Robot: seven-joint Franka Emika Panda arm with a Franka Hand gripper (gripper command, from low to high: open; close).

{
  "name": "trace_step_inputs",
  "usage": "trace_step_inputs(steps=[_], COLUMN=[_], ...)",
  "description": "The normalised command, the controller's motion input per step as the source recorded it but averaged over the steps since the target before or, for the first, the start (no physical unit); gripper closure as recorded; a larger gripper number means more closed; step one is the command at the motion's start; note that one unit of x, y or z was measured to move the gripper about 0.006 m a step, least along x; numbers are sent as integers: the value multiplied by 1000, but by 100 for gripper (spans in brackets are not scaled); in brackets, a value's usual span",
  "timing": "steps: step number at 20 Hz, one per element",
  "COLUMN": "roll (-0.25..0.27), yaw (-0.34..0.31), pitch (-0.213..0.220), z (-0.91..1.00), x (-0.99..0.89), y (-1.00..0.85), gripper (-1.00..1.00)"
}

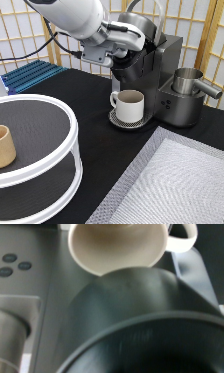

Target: Make coffee

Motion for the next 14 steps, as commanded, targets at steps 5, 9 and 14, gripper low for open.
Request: trace_step_inputs(steps=[5, 9, 14], roll=[-192, -280, -321], yaw=[-1, -28, -37], pitch=[63, 40, 11], z=[32, 141, 44], x=[-1, 9, 0], y=[78, 129, 239], gripper=[100, 100, 100])
